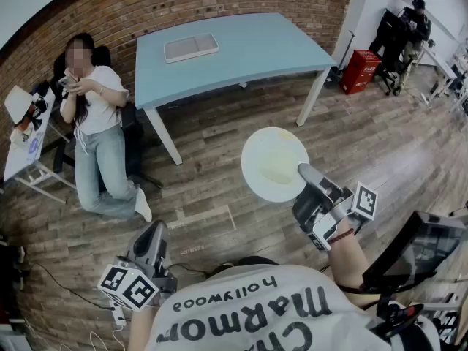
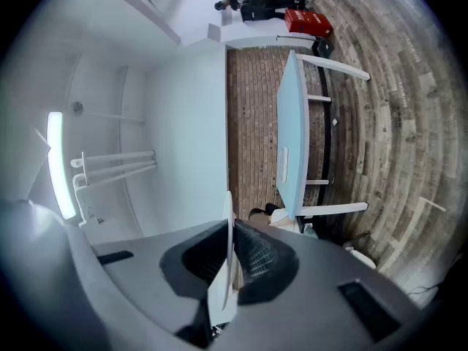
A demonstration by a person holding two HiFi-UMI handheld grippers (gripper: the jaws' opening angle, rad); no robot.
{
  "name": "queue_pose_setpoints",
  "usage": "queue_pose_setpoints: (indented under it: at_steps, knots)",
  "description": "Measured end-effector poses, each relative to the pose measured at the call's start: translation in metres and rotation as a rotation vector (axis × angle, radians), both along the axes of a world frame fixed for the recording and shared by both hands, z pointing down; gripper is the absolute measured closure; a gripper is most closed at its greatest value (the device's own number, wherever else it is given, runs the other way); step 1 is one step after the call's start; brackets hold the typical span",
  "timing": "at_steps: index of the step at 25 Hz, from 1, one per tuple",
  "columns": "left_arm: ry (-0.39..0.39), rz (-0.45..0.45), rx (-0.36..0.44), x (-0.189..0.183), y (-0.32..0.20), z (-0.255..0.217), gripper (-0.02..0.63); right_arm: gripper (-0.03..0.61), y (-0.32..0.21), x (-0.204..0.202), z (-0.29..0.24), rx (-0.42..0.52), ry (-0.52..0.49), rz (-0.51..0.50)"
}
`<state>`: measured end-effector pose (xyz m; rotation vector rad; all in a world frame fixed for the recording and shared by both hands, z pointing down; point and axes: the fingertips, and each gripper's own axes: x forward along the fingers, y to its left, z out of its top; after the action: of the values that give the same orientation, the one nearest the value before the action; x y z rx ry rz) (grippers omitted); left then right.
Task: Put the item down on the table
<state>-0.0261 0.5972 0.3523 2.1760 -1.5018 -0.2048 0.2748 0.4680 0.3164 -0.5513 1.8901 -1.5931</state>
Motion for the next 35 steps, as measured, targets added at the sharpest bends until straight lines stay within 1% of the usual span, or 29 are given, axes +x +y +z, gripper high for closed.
queue_pose_setpoints:
  at_steps: [10,15,20,22,25,27,29,35]
  knots:
    - [-0.006,0.016,-0.002,0.002,-0.001,0.003,0.600,0.555,0.002,0.004,0.003,0.010,0.007,0.004]
    - [-0.008,0.017,-0.004,-0.001,-0.003,0.001,0.600,0.554,-0.002,0.008,-0.001,0.009,-0.049,0.020]
    - [-0.008,0.033,0.010,-0.017,-0.004,0.009,0.600,0.554,0.002,-0.005,0.008,0.007,-0.055,0.033]
    - [-0.020,0.043,0.016,-0.022,-0.006,0.009,0.600,0.554,0.003,-0.011,0.008,0.016,-0.046,0.031]
    - [-0.069,0.069,0.019,-0.018,-0.012,0.007,0.600,0.554,0.000,-0.012,0.002,0.028,-0.035,0.035]
    - [-0.088,0.092,0.013,-0.012,-0.016,0.006,0.600,0.554,-0.001,-0.012,0.000,0.023,-0.037,0.041]
    - [-0.089,0.115,0.008,-0.010,-0.022,0.006,0.600,0.554,-0.002,-0.014,0.001,0.009,-0.043,0.052]
    - [-0.068,0.157,-0.024,-0.014,-0.039,0.023,0.600,0.554,-0.012,-0.018,0.023,-0.051,-0.026,0.087]
